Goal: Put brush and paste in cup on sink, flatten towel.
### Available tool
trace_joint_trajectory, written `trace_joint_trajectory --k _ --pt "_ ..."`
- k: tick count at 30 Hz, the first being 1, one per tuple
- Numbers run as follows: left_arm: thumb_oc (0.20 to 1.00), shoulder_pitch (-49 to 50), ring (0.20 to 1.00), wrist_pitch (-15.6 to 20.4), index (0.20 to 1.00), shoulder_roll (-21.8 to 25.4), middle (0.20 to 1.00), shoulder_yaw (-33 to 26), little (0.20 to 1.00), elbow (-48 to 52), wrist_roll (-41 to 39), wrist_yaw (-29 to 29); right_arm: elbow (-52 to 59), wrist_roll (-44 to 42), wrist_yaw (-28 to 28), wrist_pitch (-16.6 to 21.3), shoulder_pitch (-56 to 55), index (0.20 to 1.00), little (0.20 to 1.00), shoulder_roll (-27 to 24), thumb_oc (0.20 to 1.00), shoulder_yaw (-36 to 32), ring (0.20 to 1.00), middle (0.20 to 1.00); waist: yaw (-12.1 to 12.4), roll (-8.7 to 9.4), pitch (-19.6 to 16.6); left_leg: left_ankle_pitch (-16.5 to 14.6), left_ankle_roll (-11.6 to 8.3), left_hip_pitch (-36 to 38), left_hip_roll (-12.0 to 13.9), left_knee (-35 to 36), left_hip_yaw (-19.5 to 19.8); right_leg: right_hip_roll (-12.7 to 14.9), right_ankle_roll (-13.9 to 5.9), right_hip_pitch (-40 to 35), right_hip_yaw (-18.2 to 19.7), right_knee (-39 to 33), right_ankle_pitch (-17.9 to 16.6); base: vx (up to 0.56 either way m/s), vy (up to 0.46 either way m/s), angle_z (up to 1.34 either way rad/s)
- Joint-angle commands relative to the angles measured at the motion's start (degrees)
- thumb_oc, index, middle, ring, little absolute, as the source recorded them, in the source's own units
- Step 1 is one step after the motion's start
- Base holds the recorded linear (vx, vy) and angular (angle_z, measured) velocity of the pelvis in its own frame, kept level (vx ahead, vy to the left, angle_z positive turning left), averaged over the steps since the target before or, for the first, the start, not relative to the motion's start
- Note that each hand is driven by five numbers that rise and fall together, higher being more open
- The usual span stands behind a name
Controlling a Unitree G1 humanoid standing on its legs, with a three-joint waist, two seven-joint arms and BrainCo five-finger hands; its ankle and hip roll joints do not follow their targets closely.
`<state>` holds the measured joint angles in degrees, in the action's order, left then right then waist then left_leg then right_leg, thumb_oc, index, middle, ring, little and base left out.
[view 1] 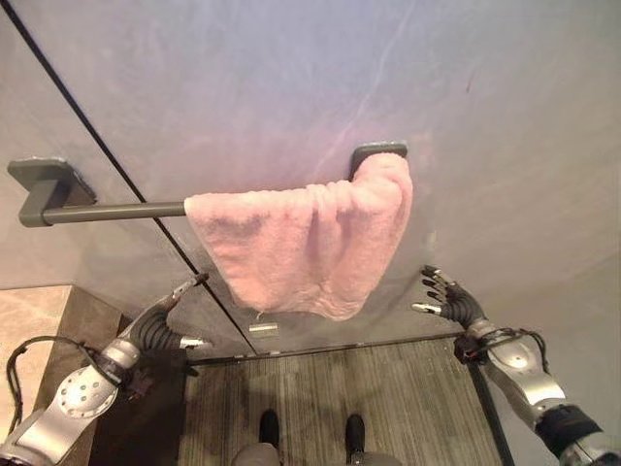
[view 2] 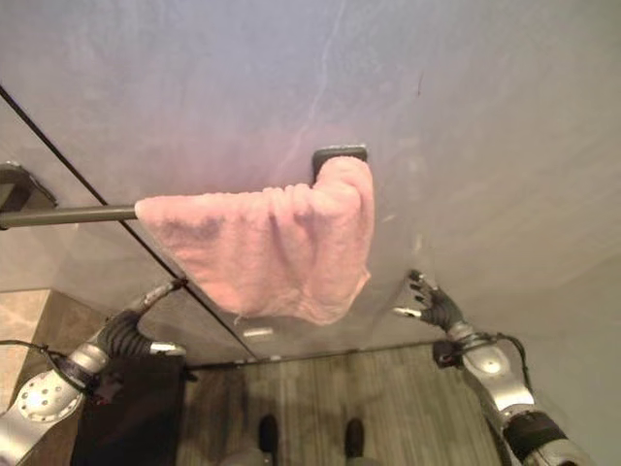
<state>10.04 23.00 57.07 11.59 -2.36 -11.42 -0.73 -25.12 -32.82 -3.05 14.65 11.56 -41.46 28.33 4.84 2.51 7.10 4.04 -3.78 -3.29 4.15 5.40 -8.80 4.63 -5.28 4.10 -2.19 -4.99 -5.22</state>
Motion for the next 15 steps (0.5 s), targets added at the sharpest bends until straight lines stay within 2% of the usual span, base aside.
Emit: trace_joint_trajectory --k 1,5,7,15 --pt "1.000 -5.6 1.000 1.4 1.000 0.5 1.000 0.0 1.000 2.3 -2.7 0.6 4.4 1.0 -1.2 2.2 11.5 1.000 1.000 2.7 1.000 4.1 1.000 1.000 2.6 2.24 -0.8 -0.4 -0.43 -1.2 -0.5 -0.4 1.8 2.3 -3.64 4.2 1.8 1.1 -4.2 0.00 -0.034 -0.04" --pt "1.000 -10.0 1.000 1.4 1.000 0.2 1.000 2.9 1.000 2.0 -3.1 0.6 3.6 0.3 -1.1 1.9 15.0 1.000 1.000 4.7 1.000 6.4 1.000 1.000 2.8 2.72 -0.6 0.0 -0.80 -2.5 -0.1 -0.4 1.7 2.1 -3.58 4.8 1.7 0.4 -4.6 -0.01 -0.020 -0.05" --pt "1.000 -15.2 1.000 1.6 1.000 -0.6 1.000 6.2 1.000 1.9 -3.4 0.2 3.1 -0.5 -0.9 1.5 18.3 1.000 1.000 6.5 1.000 8.6 1.000 1.000 2.7 3.03 -0.4 0.5 -1.23 -4.0 0.3 -0.4 1.6 2.0 -3.65 6.1 1.7 0.0 -5.2 -0.04 -0.027 -0.04" --pt "1.000 -19.2 1.000 1.4 1.000 -3.1 1.000 8.7 1.000 2.0 -3.2 -0.6 4.9 -1.6 -0.2 1.2 22.1 1.000 1.000 8.9 1.000 10.6 1.000 1.000 2.7 3.34 -0.8 1.1 -1.68 -6.0 0.9 -0.4 1.4 1.7 -3.66 8.1 1.9 0.0 -5.6 0.02 -0.001 -0.03"
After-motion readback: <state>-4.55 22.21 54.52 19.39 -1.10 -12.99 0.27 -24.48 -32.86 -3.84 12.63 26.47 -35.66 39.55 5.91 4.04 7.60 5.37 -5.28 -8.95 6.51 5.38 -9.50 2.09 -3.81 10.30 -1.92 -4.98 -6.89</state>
